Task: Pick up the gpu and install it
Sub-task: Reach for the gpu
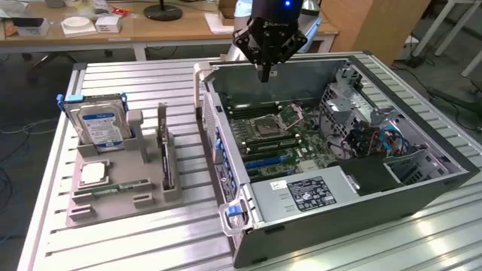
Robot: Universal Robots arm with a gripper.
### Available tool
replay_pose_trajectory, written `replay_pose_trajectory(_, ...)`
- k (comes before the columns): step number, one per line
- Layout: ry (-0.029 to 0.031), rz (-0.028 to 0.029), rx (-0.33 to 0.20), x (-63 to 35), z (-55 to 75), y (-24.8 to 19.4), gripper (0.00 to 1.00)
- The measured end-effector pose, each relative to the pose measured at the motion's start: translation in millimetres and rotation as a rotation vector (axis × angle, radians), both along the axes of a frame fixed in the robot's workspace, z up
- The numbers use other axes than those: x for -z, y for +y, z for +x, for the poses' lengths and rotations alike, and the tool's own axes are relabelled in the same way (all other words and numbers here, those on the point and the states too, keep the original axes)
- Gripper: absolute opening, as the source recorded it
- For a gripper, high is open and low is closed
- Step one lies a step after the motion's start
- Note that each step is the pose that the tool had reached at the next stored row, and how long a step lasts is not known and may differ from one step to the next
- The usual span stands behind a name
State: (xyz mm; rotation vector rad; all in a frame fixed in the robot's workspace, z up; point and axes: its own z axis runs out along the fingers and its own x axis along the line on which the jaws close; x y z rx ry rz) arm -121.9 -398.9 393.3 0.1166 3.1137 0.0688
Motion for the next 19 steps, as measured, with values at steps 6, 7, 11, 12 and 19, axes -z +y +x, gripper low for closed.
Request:
replay_pose_trajectory(6,-0.0001,0.0,0.0,0.1,-0.5,0.0,0.1)
replay_pose_trajectory(7,-0.0001,0.0001,0.0,0.1,-0.9,0.0,0.1)
replay_pose_trajectory(11,-0.0001,0.0,0.0,0.1,-2.5,-0.1,0.1)
replay_pose_trajectory(12,0.0,0.0,0.0,0.1,-3.0,-0.1,0.1)
replay_pose_trajectory(19,0.0,0.0,0.0,0.1,-9.6,-0.3,0.1)
